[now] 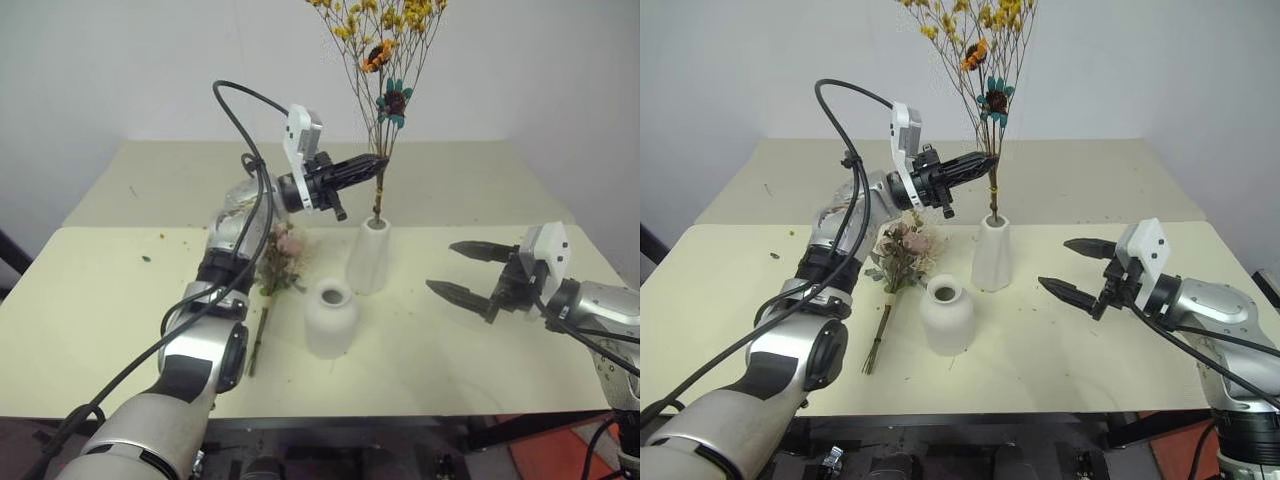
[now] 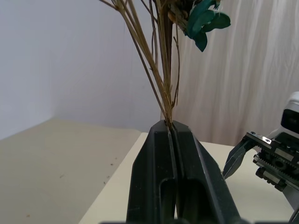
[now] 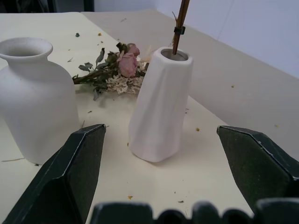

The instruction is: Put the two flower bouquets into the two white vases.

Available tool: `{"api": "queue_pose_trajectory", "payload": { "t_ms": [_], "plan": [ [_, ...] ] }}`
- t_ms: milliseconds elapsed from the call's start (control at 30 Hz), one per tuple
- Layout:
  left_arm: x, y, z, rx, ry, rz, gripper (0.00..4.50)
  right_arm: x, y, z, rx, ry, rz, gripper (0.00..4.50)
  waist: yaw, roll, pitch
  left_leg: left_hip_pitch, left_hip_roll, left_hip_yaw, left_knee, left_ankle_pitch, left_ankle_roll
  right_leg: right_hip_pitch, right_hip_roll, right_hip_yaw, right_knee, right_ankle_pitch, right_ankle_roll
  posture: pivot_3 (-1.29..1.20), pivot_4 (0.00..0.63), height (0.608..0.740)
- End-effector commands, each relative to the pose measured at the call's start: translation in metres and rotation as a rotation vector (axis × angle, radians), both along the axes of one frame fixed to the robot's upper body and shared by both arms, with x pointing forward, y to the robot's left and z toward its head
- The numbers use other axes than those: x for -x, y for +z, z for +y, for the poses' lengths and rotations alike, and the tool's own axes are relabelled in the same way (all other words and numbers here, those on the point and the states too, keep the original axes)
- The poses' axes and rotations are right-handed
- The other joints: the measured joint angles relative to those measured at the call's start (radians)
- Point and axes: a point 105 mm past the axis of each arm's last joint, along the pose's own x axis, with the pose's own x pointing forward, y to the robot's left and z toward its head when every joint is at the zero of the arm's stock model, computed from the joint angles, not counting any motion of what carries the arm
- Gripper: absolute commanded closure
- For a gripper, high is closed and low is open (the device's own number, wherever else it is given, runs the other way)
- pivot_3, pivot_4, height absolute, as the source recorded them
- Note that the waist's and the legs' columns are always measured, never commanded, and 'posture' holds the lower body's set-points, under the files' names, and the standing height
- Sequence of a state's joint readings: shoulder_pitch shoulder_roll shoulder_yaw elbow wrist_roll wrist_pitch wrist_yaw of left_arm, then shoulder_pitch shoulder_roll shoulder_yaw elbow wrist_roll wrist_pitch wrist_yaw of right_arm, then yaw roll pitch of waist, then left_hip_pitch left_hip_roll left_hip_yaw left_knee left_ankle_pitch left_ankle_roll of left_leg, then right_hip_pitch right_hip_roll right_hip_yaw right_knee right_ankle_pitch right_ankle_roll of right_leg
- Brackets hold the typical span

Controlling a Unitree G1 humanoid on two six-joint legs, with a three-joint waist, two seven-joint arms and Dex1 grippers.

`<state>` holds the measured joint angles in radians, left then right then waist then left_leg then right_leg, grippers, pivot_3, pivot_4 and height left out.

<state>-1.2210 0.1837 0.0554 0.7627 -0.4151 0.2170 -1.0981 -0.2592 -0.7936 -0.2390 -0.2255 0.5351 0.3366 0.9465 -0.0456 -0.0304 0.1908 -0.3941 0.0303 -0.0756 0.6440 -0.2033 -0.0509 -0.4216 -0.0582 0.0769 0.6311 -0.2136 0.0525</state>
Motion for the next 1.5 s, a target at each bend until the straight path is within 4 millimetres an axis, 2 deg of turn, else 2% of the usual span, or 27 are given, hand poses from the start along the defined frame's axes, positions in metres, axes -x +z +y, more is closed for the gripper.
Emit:
{"api": "queue_pose_trajectory", "payload": {
  "t_ms": [33,233,600,733,867,1067,1100,1333,1433,1500],
  "plan": [
    [0.003,0.008,-0.005,-0.014,-0.006,-0.061,4.49,0.006,0.016,0.0,-0.017,-0.006,-0.062,0.0,0.0,0.0,0.0,0.0,0.0,0.0,0.0,0.0,0.0,0.0,0.0,0.0,0.0,0.0,0.0,0.0,0.15,0.74],
    [-0.004,-0.006,-0.008,-0.046,0.021,-0.043,4.49,0.009,0.015,0.0,-0.025,-0.017,-0.06,0.0,0.001,0.0,0.0,0.0,0.0,0.0,0.0,0.0,0.0,0.0,0.0,0.0,0.0,0.0,0.0,0.0,0.15,0.74],
    [-0.002,-0.027,-0.015,-0.099,0.003,-0.016,4.49,0.013,0.014,0.001,-0.035,-0.026,-0.059,0.0,0.0,0.0,0.0,0.0,0.0,0.0,0.0,0.0,0.0,0.0,0.0,0.0,0.0,0.0,0.0,0.0,0.15,0.74],
    [-0.003,-0.036,-0.013,-0.14,0.016,0.001,3.57,0.013,0.015,0.002,-0.038,-0.026,-0.061,0.0,0.0,0.0,0.0,0.0,0.0,0.0,0.0,0.0,0.0,0.0,0.0,0.0,0.0,0.0,0.0,0.0,0.15,0.74],
    [0.002,-0.036,-0.005,-0.149,0.012,-0.02,2.15,0.012,0.015,0.003,-0.036,-0.022,-0.059,0.0,-0.001,0.0,0.0,0.0,0.0,0.0,0.0,0.0,0.0,0.0,0.0,0.0,0.0,0.0,0.0,0.0,0.15,0.74],
    [0.015,-0.044,0.022,-0.176,0.031,-0.025,0.24,0.007,0.015,0.007,-0.033,0.005,-0.056,0.0,-0.003,0.0,0.0,0.001,0.0,0.0,0.0,0.0,0.0,0.0,0.0,0.001,0.0,0.0,0.0,0.0,0.15,0.74],
    [0.019,-0.046,0.029,-0.185,0.041,-0.025,0.06,0.007,0.015,0.007,-0.03,0.014,-0.054,0.0,-0.003,0.0,0.0,0.001,0.0,0.0,0.0,0.0,0.0,0.0,0.0,0.001,0.001,0.0,0.0,0.0,0.15,0.74],
    [0.048,-0.063,0.075,-0.32,0.145,0.146,0.06,0.006,0.016,0.01,0.02,0.108,-0.039,0.0,-0.002,0.0,0.0,0.001,0.001,0.0,0.0,0.0,0.0,0.0,0.001,0.001,0.001,0.0,0.0,0.0,0.15,0.74],
    [0.055,-0.07,0.09,-0.463,0.227,0.24,0.06,0.005,0.016,0.012,0.047,0.153,-0.035,0.0,0.001,0.0,0.0,0.001,0.001,0.0,0.0,0.0,0.0,0.0,0.001,0.001,0.001,0.0,0.0,0.0,0.15,0.74],
    [0.056,-0.078,0.099,-0.57,0.297,0.362,0.06,0.002,0.018,0.014,0.061,0.173,-0.039,0.0,0.001,0.0,0.0,0.002,0.001,0.0,0.0,0.0,0.0,0.001,0.0,0.001,0.001,0.0,0.0,0.0,0.15,0.74]
  ]
}}
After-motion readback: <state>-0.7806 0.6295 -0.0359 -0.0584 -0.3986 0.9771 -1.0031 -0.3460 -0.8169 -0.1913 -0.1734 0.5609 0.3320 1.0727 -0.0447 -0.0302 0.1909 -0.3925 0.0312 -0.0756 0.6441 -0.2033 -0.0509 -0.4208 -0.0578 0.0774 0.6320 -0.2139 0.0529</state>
